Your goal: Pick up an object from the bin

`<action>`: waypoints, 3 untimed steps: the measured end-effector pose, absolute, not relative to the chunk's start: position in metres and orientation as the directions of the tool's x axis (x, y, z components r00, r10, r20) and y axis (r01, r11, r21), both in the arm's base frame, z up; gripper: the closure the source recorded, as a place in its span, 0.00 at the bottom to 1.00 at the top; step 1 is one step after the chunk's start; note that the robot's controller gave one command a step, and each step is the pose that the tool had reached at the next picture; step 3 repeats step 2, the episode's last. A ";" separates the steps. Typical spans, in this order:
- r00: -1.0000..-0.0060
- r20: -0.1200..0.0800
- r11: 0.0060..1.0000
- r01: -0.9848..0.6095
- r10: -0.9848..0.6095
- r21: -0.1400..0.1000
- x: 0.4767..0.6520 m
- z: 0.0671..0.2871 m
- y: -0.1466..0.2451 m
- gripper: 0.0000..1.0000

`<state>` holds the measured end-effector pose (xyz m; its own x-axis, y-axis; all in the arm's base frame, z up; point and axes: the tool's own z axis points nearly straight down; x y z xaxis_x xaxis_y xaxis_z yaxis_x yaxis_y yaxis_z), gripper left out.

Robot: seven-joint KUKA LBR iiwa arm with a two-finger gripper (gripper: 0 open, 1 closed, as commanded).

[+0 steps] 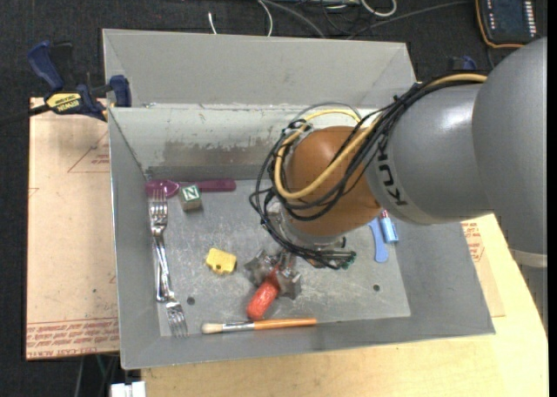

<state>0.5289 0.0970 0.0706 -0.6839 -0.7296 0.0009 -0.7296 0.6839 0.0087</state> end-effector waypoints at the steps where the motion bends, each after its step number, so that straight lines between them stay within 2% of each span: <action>1: -0.684 0.001 0.684 -0.729 -0.729 0.009 0.529 0.071 0.097 1.00; 2: -0.685 0.004 0.685 -0.729 -0.729 0.012 0.527 0.087 0.097 1.00; 3: -0.685 0.004 0.685 -0.729 -0.729 0.012 0.527 0.087 0.097 1.00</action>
Offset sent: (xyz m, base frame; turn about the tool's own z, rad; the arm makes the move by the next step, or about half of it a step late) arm 0.0001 0.0000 0.0473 0.0004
